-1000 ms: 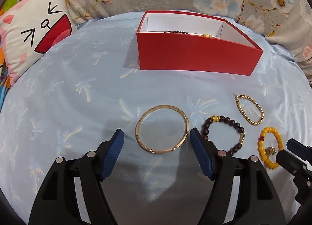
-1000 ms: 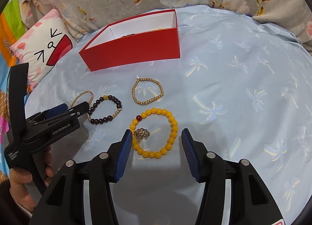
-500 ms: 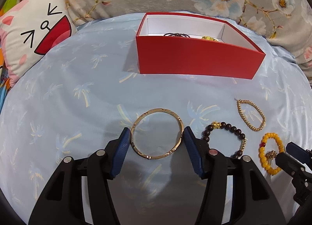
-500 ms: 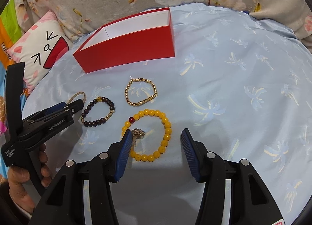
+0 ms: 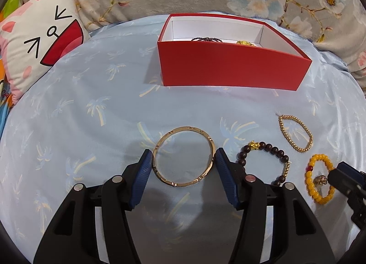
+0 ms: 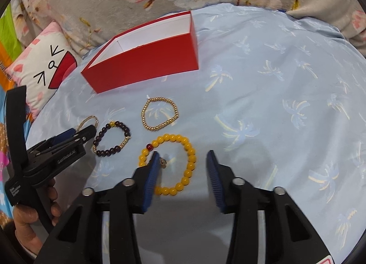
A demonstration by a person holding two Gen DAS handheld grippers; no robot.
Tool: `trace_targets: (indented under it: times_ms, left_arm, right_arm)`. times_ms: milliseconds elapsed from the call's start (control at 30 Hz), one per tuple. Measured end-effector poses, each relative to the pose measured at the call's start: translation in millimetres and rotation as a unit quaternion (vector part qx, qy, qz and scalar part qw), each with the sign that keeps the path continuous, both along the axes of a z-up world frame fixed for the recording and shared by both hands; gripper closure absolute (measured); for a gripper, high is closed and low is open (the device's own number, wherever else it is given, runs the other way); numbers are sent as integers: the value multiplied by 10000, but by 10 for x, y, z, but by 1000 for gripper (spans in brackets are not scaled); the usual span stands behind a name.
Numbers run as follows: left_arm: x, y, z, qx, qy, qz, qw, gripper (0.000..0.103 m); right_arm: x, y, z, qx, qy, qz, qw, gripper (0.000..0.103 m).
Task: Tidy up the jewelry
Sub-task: 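Grasp the orange bead bracelet with the right tool while the left tool grasps the gold bangle, then carry the orange bracelet and gold bangle over the red box with both tools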
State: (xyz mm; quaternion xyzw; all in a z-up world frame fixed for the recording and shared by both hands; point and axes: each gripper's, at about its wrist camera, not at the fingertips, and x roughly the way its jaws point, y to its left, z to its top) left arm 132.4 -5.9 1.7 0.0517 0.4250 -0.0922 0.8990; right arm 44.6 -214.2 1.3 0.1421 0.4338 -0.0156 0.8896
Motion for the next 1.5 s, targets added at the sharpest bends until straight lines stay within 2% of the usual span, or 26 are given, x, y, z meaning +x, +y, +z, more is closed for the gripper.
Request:
trace_targets:
  times_ms: [267,433,500,567,667,767,1067,1500]
  left_arm:
    - [-1,-4,1,8,0,0,10000,49]
    - [0,-5,0,6,1,-2,10000,49]
    - [-1,-4,0,3,1,-2,10000,49]
    - [-1,-5,0,-2,2,-2,10000,49]
    - [-5,6,6,-57,-7,8,10000,49]
    - [-27,46,20,-237,-8,26,9997,49]
    - [-152,65,72,-319,-9,-36,9995,49]
    - [-272,136,454,-471,-121,-153,9987,49]
  right_arm:
    - [85,46,-43,-359,64,-21,9993,81]
    - [105,127,-52,-791,33,25,9969,94]
    - [110,142,-47,-818,31,61,9966,95]
    - [111,133,-39,-727,40,80,9973,95]
    - [92,84,6,-266,-6,122,9996,95]
    - [69,126,102,-225,-131,181,9995,95]
    - [-32,251,461,228,-502,465,9974,95]
    - [-86,324,842,263,-880,637,9937,95]
